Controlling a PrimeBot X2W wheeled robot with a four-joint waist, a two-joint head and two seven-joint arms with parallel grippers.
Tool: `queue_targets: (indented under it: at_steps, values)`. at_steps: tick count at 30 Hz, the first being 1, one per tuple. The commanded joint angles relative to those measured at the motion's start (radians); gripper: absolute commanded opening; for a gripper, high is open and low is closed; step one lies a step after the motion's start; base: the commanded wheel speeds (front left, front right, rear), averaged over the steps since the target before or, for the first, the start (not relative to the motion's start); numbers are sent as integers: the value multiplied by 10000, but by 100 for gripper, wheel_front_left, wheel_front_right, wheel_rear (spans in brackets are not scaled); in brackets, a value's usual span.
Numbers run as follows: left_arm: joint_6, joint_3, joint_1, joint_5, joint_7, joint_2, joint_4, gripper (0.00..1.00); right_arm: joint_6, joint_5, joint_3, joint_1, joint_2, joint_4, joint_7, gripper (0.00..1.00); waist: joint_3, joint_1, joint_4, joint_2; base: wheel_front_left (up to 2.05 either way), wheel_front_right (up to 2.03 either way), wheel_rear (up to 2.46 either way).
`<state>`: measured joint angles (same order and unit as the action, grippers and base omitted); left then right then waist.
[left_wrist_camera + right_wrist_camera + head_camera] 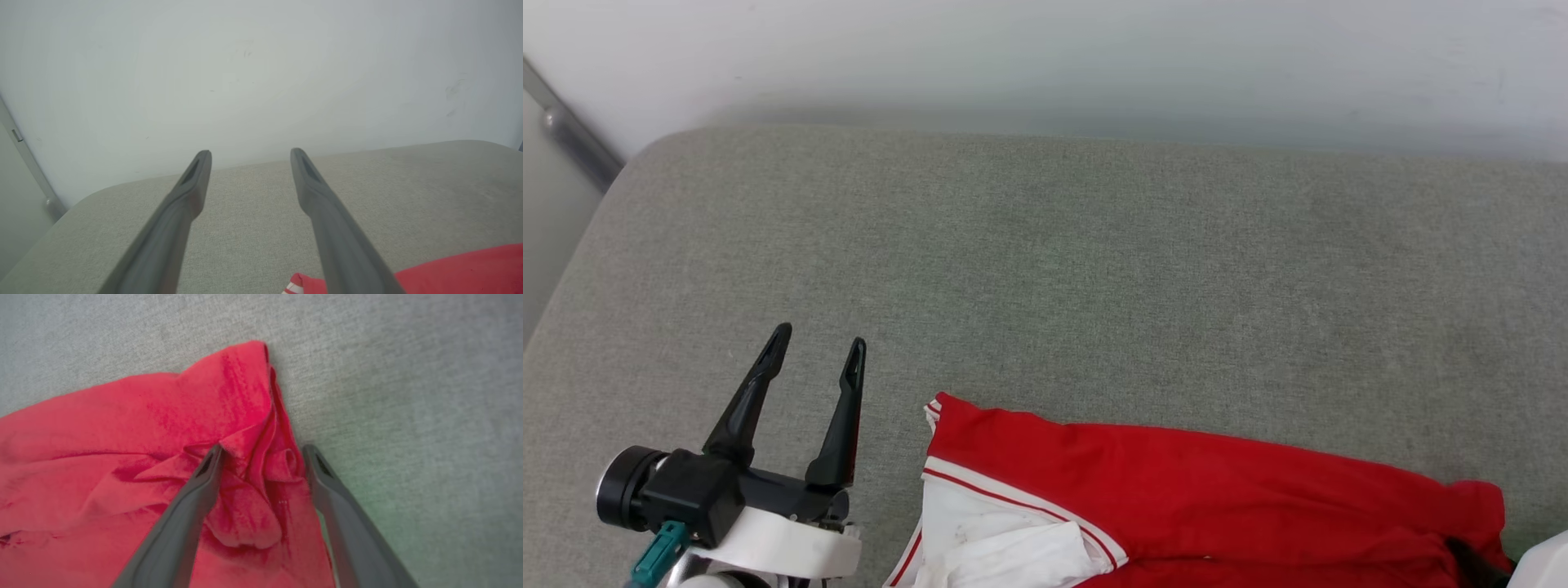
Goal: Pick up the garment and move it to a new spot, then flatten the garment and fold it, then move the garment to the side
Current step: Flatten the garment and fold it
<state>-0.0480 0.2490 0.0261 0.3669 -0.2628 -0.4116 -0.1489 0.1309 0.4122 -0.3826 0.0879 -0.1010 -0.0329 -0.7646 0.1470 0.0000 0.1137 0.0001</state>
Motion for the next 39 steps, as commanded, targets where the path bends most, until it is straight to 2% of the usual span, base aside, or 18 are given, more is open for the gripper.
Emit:
queue_targets:
  at_steps: [1,4,12,13,14,15,24,34,39]
  values:
    - [106,-108,-120,-122,-21,109,-28,100,-4,-8,-19,-68,102,-117,-33,100,43,0,22,-1,0,0,0]
    - [419,-464,-271,-491,-22,432,-39,100,-9,-148,-6,83,240,-569,-216,100,121,0,64,-1,0,0,0]
    - [1090,-1179,-541,-1059,-23,1184,52,100,11,325,829,559,552,-966,-334,100,140,0,115,-1,0,0,0]
    - [1144,-1229,-566,-1113,-23,1262,75,100,11,323,892,579,564,-1022,-324,73,131,0,112,-1,0,0,0]
    - [1208,-1276,-584,-1179,-23,1315,85,100,11,291,951,571,542,-1071,-262,29,123,0,107,-1,0,0,0]
    - [1265,-1326,-594,-1224,-23,1356,98,100,11,226,977,517,495,-1078,-154,0,115,0,99,-1,0,0,0]
    - [1557,-1517,-733,-1584,-23,1658,209,100,-10,278,720,49,-192,-828,881,0,28,0,-6,-1,0,0,0]
    - [1684,-1737,-826,-1695,-24,1865,176,100,-9,3,-965,-352,-1366,-1121,1167,0,-83,0,-151,-1,0,0,0]
    - [1717,-1794,-879,-1711,-24,1908,173,100,-7,76,-1038,-383,-1701,-1249,1147,0,-155,0,-243,-1,0,0,0]
